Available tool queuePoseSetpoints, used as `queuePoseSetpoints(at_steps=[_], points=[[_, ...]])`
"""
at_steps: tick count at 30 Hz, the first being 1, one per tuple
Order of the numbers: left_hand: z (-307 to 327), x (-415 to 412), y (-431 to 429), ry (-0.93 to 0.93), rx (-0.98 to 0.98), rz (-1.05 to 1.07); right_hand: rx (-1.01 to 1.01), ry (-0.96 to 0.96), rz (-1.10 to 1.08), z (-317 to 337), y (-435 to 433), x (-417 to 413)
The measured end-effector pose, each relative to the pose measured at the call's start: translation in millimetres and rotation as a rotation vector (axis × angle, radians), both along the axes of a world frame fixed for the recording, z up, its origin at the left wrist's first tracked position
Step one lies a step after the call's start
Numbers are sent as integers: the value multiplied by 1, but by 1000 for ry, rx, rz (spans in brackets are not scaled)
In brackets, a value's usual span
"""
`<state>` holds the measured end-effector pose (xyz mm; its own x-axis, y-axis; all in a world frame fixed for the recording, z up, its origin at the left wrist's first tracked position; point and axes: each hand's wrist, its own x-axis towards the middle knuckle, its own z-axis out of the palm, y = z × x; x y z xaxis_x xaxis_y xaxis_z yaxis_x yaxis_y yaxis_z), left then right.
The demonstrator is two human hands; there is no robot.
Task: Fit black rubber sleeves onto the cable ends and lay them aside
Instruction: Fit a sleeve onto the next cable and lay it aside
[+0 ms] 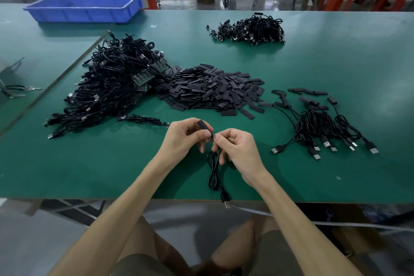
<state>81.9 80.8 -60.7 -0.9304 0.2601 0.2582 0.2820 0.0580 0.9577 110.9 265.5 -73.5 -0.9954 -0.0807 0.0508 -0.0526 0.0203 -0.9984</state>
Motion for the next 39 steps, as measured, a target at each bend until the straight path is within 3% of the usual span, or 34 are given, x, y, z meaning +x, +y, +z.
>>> queuePoseSetpoints(at_steps=[39], points=[[3, 4, 6, -137, -14, -46, 93, 51, -50, 6, -4, 4]])
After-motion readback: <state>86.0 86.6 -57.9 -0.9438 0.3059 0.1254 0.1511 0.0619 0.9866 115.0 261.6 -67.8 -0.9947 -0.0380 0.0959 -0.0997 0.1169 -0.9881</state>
